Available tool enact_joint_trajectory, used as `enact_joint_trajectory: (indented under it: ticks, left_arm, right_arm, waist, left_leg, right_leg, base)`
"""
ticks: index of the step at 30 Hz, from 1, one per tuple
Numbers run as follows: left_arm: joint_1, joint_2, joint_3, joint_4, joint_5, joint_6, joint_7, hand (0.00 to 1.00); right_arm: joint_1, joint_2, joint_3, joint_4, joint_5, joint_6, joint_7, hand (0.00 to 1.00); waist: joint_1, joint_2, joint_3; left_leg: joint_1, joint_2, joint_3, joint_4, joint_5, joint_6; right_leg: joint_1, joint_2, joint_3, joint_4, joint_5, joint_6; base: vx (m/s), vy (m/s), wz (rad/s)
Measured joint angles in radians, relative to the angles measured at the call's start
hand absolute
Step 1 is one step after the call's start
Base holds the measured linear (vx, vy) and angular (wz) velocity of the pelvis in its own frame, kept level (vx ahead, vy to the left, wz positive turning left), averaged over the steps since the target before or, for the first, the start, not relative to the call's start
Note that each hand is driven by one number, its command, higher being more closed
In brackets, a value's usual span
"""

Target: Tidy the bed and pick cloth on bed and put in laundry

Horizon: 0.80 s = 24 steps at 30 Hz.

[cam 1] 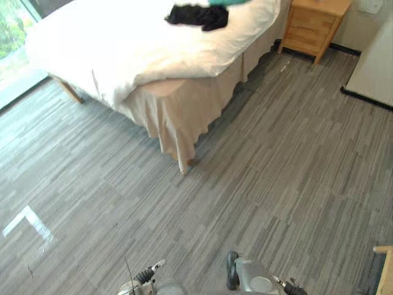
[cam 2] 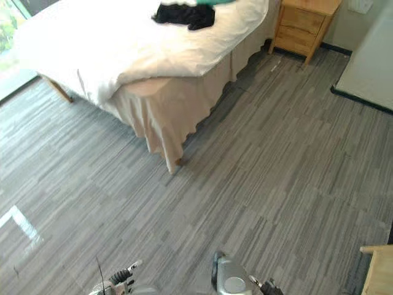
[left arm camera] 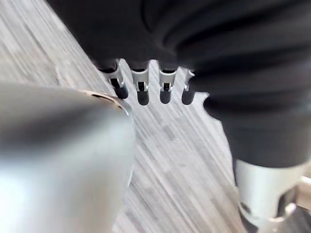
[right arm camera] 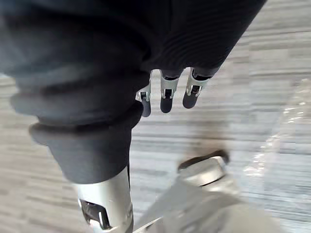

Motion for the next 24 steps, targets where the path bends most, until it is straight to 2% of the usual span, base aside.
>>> enact_joint_trajectory:
  ticks: [1, 2, 4, 6, 7, 9, 10, 11, 12, 13, 15, 16, 18, 20, 22, 23, 24]
  left_arm:
    - [-0.001, -0.010, 0.024, -0.019, 0.001, -0.004, -0.012, 0.00]
    - [-0.001, -0.016, 0.035, -0.028, 0.001, -0.009, -0.016, 0.00]
    - [-0.001, -0.030, 0.053, -0.037, 0.001, -0.026, -0.013, 0.00]
    - [0.004, -0.031, 0.053, -0.037, 0.002, -0.032, -0.006, 0.00]
    - [0.005, -0.027, 0.054, -0.037, 0.000, -0.039, -0.005, 0.00]
    - [0.006, -0.015, 0.054, -0.037, -0.001, -0.043, 0.001, 0.00]
    - [0.005, -0.012, 0.055, -0.036, -0.003, -0.042, 0.008, 0.00]
    - [0.004, -0.008, 0.055, -0.033, -0.003, -0.040, 0.010, 0.00]
    - [-0.004, 0.004, 0.053, -0.013, -0.003, -0.039, 0.011, 0.00]
    - [-0.019, 0.014, 0.043, 0.009, -0.009, -0.039, 0.012, 0.00]
    - [-0.016, 0.021, 0.013, 0.028, -0.011, -0.039, 0.011, 0.00]
    - [-0.016, 0.022, -0.002, 0.031, -0.012, -0.040, 0.010, 0.00]
    - [-0.022, 0.022, -0.042, 0.036, -0.027, -0.042, 0.005, 0.00]
    - [-0.023, 0.018, -0.047, 0.030, -0.032, -0.042, 0.004, 0.00]
    - [-0.025, 0.001, -0.041, 0.025, -0.034, -0.038, 0.007, 0.00]
    - [-0.024, -0.015, -0.020, 0.024, -0.036, -0.038, 0.008, 0.00]
    - [-0.024, -0.019, -0.012, 0.024, -0.036, -0.038, 0.009, 0.00]
  right_arm:
    - [-0.005, 0.012, 0.000, -0.028, 0.001, 0.001, -0.001, 0.00]
    - [-0.001, 0.019, 0.003, -0.042, 0.001, 0.004, 0.000, 0.00]
    - [0.018, 0.033, 0.004, -0.061, 0.003, 0.009, 0.001, 0.00]
    - [0.025, 0.035, 0.005, -0.062, 0.008, 0.010, 0.001, 0.00]
    - [0.031, 0.039, 0.008, -0.055, 0.006, 0.011, 0.001, 0.00]
    - [0.031, 0.046, 0.021, -0.038, -0.001, 0.012, 0.001, 0.00]
    - [0.015, 0.046, 0.028, -0.036, -0.009, 0.012, -0.002, 0.00]
    - [0.006, 0.047, 0.026, -0.030, -0.009, 0.015, -0.002, 0.00]
    - [-0.009, 0.048, 0.018, -0.017, -0.010, 0.022, -0.006, 0.00]
    - [-0.013, 0.049, 0.012, 0.003, -0.011, 0.025, -0.020, 0.00]
    - [-0.006, 0.045, 0.011, 0.008, -0.013, 0.021, -0.024, 0.00]
    - [-0.006, 0.041, 0.009, 0.007, -0.013, 0.014, -0.022, 0.00]
    - [-0.005, 0.032, 0.004, 0.004, -0.021, -0.007, -0.024, 0.00]
    - [-0.002, 0.034, -0.003, 0.000, -0.021, -0.024, -0.024, 0.00]
    - [0.012, 0.045, -0.006, -0.015, -0.022, -0.033, -0.024, 0.00]
    - [0.024, 0.051, -0.006, -0.025, -0.025, -0.035, -0.024, 0.00]
    - [0.026, 0.053, -0.006, -0.028, -0.025, -0.035, -0.024, 0.00]
  waist:
    - [0.008, -0.003, 0.004]
    - [0.014, -0.003, 0.005]
    - [0.028, -0.004, 0.010]
    - [0.026, -0.003, 0.010]
    - [0.028, -0.011, 0.009]
    - [0.033, -0.038, -0.017]
    - [0.034, -0.052, -0.025]
    - [0.032, -0.057, -0.027]
    - [0.024, -0.070, -0.024]
    - [0.018, -0.088, -0.017]
    - [-0.005, -0.085, -0.016]
    - [-0.005, -0.078, -0.013]
    - [-0.007, -0.045, -0.013]
    - [-0.006, -0.043, -0.014]
    - [-0.007, -0.041, -0.017]
    - [-0.008, -0.039, -0.022]
    - [-0.009, -0.040, -0.023]
  left_leg:
    - [-0.072, -0.043, 0.020, -0.052, -0.006, 0.010]
    - [-0.105, -0.057, 0.039, -0.084, -0.006, 0.010]
    - [-0.147, -0.086, 0.136, -0.294, 0.014, -0.005]
    - [-0.137, -0.078, 0.252, -0.534, 0.098, 0.017]
    - [-0.128, -0.075, 0.290, -0.582, 0.164, 0.073]
    - [-0.121, -0.095, 0.333, -0.548, 0.204, 0.140]
    - [-0.120, -0.110, 0.349, -0.540, 0.186, 0.177]
    - [-0.111, -0.121, 0.358, -0.539, 0.178, 0.191]
    - [-0.073, -0.149, 0.351, -0.540, 0.150, 0.234]
    - [-0.009, -0.187, 0.338, -0.554, 0.126, 0.246]
    - [0.102, -0.225, 0.287, -0.599, 0.120, 0.247]
    - [0.141, -0.230, 0.265, -0.623, 0.121, 0.246]
    - [0.243, -0.237, 0.182, -0.709, 0.129, 0.232]
    - [0.294, -0.246, 0.095, -0.755, 0.136, 0.221]
    - [0.324, -0.260, -0.020, -0.784, 0.135, 0.218]
    - [0.339, -0.264, -0.109, -0.786, 0.128, 0.207]
    - [0.344, -0.264, -0.126, -0.785, 0.126, 0.203]
  right_leg:
    - [0.040, 0.003, 0.020, -0.021, -0.017, -0.001]
    - [0.055, 0.003, 0.032, -0.020, -0.032, 0.005]
    - [0.118, -0.004, 0.058, -0.017, -0.090, 0.021]
    - [0.199, -0.006, 0.077, -0.020, -0.154, 0.040]
    - [0.247, -0.013, 0.086, -0.032, -0.187, 0.052]
    - [0.262, -0.058, 0.093, -0.009, -0.202, 0.045]
    - [0.202, -0.081, 0.096, 0.118, -0.201, 0.046]
    - [0.162, -0.097, 0.093, 0.215, -0.196, 0.083]
    - [0.071, -0.138, 0.079, 0.454, -0.146, 0.195]
    - [-0.014, -0.190, 0.070, 0.686, -0.111, 0.258]
    - [-0.076, -0.238, 0.006, 0.835, -0.116, 0.250]
    - [-0.090, -0.238, -0.013, 0.839, -0.118, 0.249]
    - [-0.146, -0.227, -0.072, 0.727, -0.128, 0.232]
    - [-0.194, -0.214, -0.079, 0.525, -0.126, 0.229]
    - [-0.233, -0.182, 0.036, 0.326, -0.111, 0.223]
    - [-0.239, -0.149, 0.169, 0.236, -0.075, 0.204]
    - [-0.239, -0.143, 0.192, 0.225, -0.067, 0.203]
  base:
    - [0.40, 0.004, -0.72]
    - [0.41, 0.045, -0.58]
    - [0.37, 0.074, -0.47]
    - [0.52, 0.145, -0.33]
    - [0.56, 0.192, -0.25]
    - [0.65, 0.237, -0.38]
    - [0.67, 0.239, -0.45]
    - [0.65, 0.260, -0.28]
    - [0.75, 0.348, 0.10]
    - [0.73, 0.350, 0.33]
    - [0.58, 0.250, 0.68]
    - [0.54, 0.185, 0.83]
    - [0.43, 0.111, 0.96]
    - [0.47, 0.041, 1.32]
    - [0.48, -0.045, 1.72]
    - [0.39, -0.092, 1.60]
    - [0.38, -0.117, 1.80]
